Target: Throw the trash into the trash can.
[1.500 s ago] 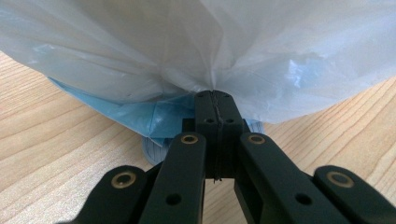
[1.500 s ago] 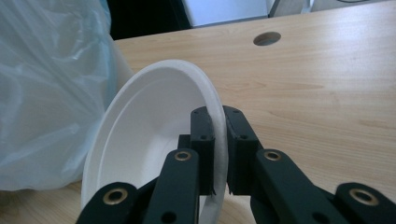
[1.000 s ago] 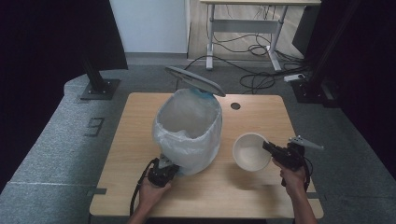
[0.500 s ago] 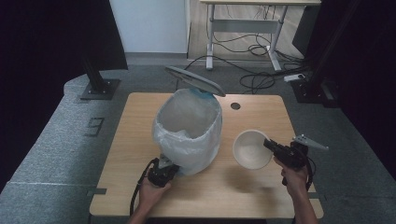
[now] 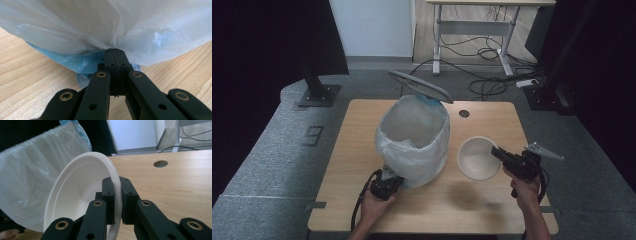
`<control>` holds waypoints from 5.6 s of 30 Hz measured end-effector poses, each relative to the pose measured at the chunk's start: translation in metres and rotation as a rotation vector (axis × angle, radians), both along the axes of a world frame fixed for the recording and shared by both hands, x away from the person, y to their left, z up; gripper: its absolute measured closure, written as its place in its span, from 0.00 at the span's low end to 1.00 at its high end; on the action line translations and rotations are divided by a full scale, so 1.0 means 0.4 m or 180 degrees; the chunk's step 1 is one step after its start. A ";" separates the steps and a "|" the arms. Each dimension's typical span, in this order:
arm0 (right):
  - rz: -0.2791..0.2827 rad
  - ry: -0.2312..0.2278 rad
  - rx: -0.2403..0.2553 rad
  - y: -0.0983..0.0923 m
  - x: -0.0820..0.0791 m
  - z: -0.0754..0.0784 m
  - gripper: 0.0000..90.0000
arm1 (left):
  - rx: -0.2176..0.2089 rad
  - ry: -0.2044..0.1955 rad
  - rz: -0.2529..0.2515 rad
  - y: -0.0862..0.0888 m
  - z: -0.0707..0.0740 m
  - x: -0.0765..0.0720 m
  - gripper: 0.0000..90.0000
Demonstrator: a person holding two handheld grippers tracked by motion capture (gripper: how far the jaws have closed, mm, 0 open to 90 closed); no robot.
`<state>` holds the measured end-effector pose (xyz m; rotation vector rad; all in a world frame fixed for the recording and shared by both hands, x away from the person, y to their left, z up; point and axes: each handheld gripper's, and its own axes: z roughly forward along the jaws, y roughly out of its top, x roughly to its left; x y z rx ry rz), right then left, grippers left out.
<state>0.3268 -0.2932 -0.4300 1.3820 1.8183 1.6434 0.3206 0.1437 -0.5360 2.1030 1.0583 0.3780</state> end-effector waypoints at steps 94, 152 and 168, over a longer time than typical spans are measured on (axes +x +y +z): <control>0.0447 -0.0552 0.0145 0.147 0.002 0.237 0.92 | -0.0062 0.0017 0.0001 0.004 -0.002 0.001 1.00; 0.0680 -0.0533 0.0068 0.324 0.102 0.311 0.92 | -0.0078 0.0017 -0.0003 0.005 -0.003 0.001 1.00; 0.0688 -0.0521 0.0051 0.348 0.113 0.315 0.92 | -0.0078 0.0016 -0.0003 0.005 -0.003 0.001 1.00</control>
